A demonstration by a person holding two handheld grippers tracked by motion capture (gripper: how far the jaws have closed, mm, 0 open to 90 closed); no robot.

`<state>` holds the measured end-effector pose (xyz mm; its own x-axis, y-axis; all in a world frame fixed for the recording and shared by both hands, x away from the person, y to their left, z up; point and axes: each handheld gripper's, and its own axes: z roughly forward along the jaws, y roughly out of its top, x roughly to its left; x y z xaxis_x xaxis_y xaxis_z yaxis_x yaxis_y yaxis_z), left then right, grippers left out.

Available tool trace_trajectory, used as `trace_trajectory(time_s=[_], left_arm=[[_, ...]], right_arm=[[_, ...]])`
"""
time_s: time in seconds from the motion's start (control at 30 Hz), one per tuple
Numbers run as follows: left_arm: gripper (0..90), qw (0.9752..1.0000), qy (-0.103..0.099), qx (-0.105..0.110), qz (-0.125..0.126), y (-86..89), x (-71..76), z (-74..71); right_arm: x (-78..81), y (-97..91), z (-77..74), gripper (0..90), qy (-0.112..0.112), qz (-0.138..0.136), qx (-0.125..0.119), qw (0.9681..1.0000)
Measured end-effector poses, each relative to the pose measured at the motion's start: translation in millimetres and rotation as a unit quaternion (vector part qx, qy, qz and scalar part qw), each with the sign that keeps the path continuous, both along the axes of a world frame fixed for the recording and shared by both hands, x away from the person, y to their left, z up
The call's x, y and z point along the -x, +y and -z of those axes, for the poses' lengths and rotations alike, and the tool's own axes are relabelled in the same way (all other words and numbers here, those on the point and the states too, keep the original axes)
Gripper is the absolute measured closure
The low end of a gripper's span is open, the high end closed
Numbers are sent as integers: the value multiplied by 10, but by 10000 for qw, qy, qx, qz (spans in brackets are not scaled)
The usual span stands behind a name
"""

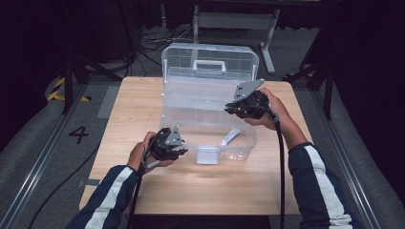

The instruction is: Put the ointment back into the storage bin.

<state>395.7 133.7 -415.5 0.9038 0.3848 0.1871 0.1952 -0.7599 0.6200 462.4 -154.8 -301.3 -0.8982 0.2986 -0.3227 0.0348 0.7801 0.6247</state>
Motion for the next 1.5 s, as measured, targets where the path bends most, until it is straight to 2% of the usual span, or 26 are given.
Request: trace_trajectory(time_s=[0.2, 0.43, 0.6, 0.87, 1.0, 1.03, 1.23, 1.37, 1.5], left_arm=[[633, 10000, -56, 11, -4, -6, 5, 5], [617, 10000, -99, -4, -1, -8, 6, 10], [600, 9998, -207, -50, -25, -26, 23, 18], [608, 9997, -241, 4, 4, -32, 31, 12], [614, 9995, -297, 99, 17, -16, 42, -20], [618, 9995, -272, 167, 29, -1, 46, -37], [643, 9992, -286, 269, 68, 34, 64, -88], [666, 9993, -315, 200, 64, 33, 76, -95], [679, 9995, -241, 206, 79, 41, 66, -91]], right_arm=[[26, -8, 11, 824, -22, 20, 8, 10000], [40, -23, 33, 821, -78, -1, -86, 9999], [62, -54, 63, 817, -72, 0, -216, 9997], [103, -88, 108, 813, -69, -23, -374, 9993], [119, -110, 128, 811, -41, -25, -450, 9990], [126, -114, 135, 810, -46, -47, -464, 9989], [151, -126, 157, 803, -49, -34, -520, 9986], [158, -141, 176, 800, -54, -41, -590, 9982], [169, -147, 190, 800, -35, -50, -640, 9979]])
